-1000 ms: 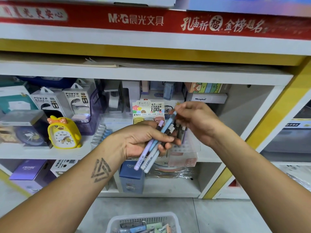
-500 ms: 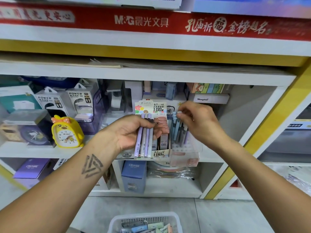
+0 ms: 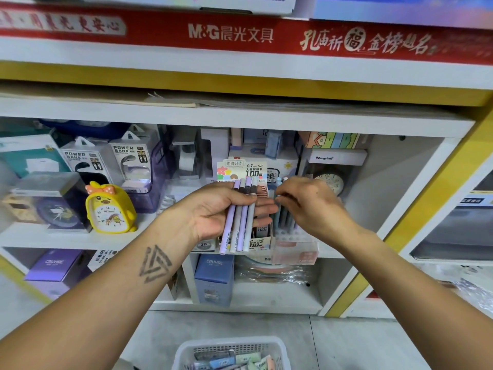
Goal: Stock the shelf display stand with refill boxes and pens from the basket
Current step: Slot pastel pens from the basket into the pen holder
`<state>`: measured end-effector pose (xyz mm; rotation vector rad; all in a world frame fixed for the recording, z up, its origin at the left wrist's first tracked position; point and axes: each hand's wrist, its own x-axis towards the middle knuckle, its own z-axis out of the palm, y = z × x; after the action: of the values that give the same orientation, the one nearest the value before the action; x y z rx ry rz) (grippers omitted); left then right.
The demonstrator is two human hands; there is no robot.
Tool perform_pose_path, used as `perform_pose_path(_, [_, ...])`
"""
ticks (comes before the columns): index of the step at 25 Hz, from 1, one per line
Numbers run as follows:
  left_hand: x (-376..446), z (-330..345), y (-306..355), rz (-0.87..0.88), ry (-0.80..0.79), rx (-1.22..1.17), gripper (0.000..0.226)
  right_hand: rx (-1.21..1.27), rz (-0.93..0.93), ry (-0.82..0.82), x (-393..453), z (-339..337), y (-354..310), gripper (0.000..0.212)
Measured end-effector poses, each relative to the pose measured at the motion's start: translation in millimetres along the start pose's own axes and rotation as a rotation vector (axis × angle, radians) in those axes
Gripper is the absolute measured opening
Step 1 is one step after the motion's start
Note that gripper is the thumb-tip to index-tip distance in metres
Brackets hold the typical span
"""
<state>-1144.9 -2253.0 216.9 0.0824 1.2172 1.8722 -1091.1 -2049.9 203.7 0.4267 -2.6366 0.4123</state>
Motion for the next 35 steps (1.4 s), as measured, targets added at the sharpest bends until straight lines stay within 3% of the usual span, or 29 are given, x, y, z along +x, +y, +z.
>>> perform_pose_path(3, [-2.0,2.2,-0.6,0.025,-0.062,-0.013,0.047,-0.180,0.036,-0.041,2.0,-1.0,2.9,0.021])
perform_pose_path(6, [-2.6,4.3,-3.3,0.038,-0.132,0.005,0.040,-0.184,0.121,-0.135,3.2,-1.8,4.8,0.026])
perform_pose_path(8, [-1.3,6.3,-4.3,0.040,-0.149,0.023,0.034,0.047,0.246,-0.057,5.7,-4.2,1.1,0.025])
perform_pose_path(10, [0.3,9.2,-5.4,0.042,-0.157,0.042,0.033,0.529,0.452,0.054,9.2,-10.3,-4.0,0.020])
perform_pose_path(12, [1.9,12.6,-7.4,0.047,-0.173,0.065,0.038,0.891,0.548,0.057,11.1,-16.6,-9.2,0.015])
perform_pose_path(16, [4.6,17.0,-7.9,0.064,-0.187,0.044,0.038,1.048,0.583,0.176,9.2,-25.7,-6.2,0.010])
perform_pose_path(19, [10.6,13.4,-2.1,0.124,-0.013,-0.045,0.039,0.929,0.618,0.357,5.8,-35.7,9.7,0.005])
perform_pose_path(22, [15.3,10.6,-0.9,0.118,0.116,-0.055,0.034,0.519,0.509,0.322,-4.4,-35.8,24.1,0.005])
perform_pose_path(25, [14.7,14.5,-2.7,0.081,0.117,-0.078,0.031,0.286,0.337,0.190,-18.7,-29.4,25.8,0.005])
perform_pose_path(35, [13.9,20.5,-8.9,0.104,-0.006,-0.017,0.034,0.166,0.112,0.119,-26.3,-18.8,21.5,0.006])
